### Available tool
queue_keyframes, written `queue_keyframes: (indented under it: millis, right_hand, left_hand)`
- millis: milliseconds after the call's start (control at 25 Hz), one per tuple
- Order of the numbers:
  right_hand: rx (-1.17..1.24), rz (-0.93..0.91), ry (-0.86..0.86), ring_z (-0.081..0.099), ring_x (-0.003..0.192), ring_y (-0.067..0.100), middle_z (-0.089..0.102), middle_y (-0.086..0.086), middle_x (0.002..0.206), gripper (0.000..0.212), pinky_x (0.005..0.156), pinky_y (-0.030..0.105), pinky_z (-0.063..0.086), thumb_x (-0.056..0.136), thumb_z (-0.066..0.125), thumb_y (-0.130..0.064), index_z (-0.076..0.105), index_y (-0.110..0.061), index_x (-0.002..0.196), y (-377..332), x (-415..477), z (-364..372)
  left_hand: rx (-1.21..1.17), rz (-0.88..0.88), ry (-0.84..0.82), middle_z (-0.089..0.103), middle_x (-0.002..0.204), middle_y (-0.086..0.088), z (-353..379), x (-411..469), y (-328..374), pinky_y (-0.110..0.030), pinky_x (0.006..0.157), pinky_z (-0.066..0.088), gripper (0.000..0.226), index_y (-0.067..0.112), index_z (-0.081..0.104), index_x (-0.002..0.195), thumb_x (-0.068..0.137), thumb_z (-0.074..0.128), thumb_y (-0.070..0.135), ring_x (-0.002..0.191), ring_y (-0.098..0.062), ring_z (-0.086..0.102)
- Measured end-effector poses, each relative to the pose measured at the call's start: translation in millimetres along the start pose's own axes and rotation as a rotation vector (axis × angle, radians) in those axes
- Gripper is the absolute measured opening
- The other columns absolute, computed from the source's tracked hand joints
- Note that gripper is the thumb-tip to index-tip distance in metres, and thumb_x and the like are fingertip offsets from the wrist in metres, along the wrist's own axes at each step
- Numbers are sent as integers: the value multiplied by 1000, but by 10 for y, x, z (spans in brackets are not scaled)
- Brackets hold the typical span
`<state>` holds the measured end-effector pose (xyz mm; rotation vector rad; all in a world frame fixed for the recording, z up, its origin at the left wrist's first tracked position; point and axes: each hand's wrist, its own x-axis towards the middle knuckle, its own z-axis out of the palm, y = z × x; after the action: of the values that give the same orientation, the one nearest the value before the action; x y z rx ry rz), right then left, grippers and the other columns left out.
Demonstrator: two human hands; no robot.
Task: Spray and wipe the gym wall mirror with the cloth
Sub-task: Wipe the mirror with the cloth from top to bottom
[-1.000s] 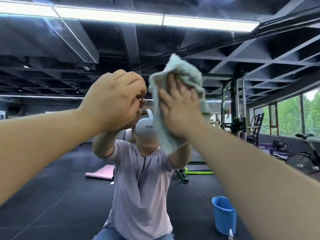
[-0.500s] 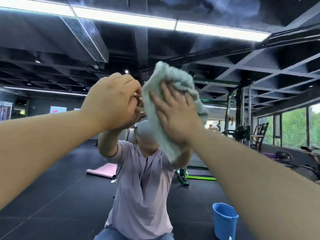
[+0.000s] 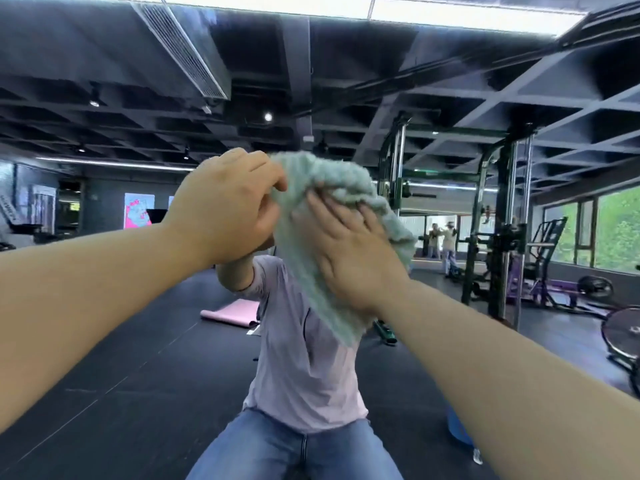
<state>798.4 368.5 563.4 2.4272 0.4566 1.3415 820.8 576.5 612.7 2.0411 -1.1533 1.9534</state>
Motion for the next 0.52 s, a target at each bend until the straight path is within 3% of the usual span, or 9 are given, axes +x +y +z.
queue_keyframes:
  millis: [80, 120, 240, 280, 320, 440, 520]
  right_hand:
    - [-44, -152, -70, 31, 143, 20, 16, -11, 156, 58, 112, 36, 5, 94, 25, -38, 18, -38, 151, 142, -465, 74]
    - [-67, -109, -47, 32, 142, 22, 15, -12, 155, 58, 113, 37, 7, 95, 24, -39, 13, -38, 151, 311, -552, 39]
    - [-14, 394, 122, 7, 149, 20, -1, -5, 161, 57, 117, 45, 2, 99, 19, -37, 0, -33, 153, 511, -231, -181]
    - [12, 511, 142, 0, 150, 20, -5, -1, 162, 59, 118, 46, -1, 100, 22, -34, 0, -31, 154, 345, -3, -175]
    - [36, 515, 133, 0, 149, 21, -4, 2, 163, 59, 117, 46, -2, 100, 26, -31, 5, -29, 155, 52, 180, -121]
    - [40, 53, 50, 30, 141, 23, 26, 1, 159, 60, 111, 41, 6, 90, 30, -34, 34, -27, 149, -907, 90, 364]
    - [15, -181, -35, 47, 131, 19, 44, -6, 149, 60, 108, 37, 15, 85, 35, -33, 46, -31, 144, -1001, -270, 547]
  left_hand:
    - [-10, 42, -34, 62, 82, -7, 3, -228, 31, -43, 66, 50, 25, 10, 62, 86, 77, 41, 19, 72, -30, 53]
    - [-13, 72, -54, 61, 81, -6, 1, -307, 39, -42, 67, 49, 24, 11, 61, 85, 77, 40, 19, 72, -29, 53]
    - [-35, 54, -59, 61, 82, -5, -64, -356, -3, -40, 68, 47, 26, 11, 62, 85, 78, 39, 20, 73, -26, 52]
    - [-40, 16, -55, 62, 83, -6, -84, -357, -50, -41, 69, 48, 27, 10, 62, 86, 78, 38, 20, 74, -27, 52]
    - [-37, -17, -53, 62, 84, -7, -90, -382, -98, -42, 71, 48, 29, 10, 62, 87, 78, 37, 20, 76, -29, 52]
    - [-31, -116, -65, 63, 86, -9, -99, -627, -197, -44, 76, 46, 31, 8, 63, 89, 79, 37, 19, 80, -31, 53]
    - [-8, -138, -101, 62, 84, -10, -111, -882, -226, -45, 72, 46, 28, 7, 63, 86, 79, 38, 17, 77, -31, 52]
